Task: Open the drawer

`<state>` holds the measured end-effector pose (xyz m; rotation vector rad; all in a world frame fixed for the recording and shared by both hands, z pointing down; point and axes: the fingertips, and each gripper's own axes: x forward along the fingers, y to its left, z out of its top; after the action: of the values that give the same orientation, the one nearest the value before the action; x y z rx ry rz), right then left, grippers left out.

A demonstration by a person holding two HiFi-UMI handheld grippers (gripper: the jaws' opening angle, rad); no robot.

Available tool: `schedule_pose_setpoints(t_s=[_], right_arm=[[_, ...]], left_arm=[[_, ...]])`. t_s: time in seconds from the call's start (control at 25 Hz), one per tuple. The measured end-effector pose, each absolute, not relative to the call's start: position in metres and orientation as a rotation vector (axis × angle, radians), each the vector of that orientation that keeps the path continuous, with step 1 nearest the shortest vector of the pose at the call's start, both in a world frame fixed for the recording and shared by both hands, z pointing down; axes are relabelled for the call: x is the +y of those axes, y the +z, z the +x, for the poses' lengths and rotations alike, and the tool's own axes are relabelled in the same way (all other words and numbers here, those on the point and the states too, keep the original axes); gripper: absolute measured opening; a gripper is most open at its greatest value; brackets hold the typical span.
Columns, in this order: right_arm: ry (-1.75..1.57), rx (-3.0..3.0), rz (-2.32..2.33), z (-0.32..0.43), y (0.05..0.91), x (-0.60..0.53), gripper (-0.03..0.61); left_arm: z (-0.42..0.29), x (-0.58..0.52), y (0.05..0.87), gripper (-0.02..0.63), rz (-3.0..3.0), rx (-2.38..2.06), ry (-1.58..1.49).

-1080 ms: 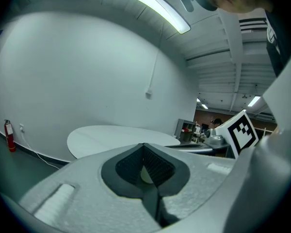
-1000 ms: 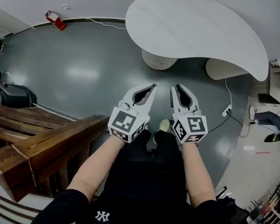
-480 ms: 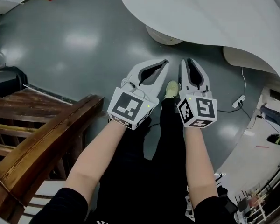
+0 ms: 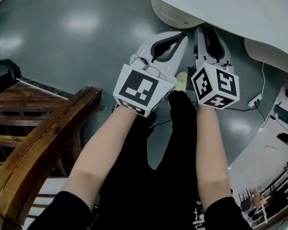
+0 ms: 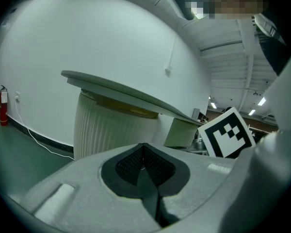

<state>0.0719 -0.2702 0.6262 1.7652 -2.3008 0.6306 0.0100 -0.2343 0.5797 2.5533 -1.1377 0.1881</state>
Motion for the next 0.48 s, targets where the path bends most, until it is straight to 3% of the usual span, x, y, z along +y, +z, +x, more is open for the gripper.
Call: schedule_pose_setpoints(t_s=[0.48], right_arm=[[0.597,-2.264,1.792,0.066,0.664,-0.309,0.150]], left_arm=[[-0.009,-0.266,0.602,0.009,2.535,-1.195,0.126]])
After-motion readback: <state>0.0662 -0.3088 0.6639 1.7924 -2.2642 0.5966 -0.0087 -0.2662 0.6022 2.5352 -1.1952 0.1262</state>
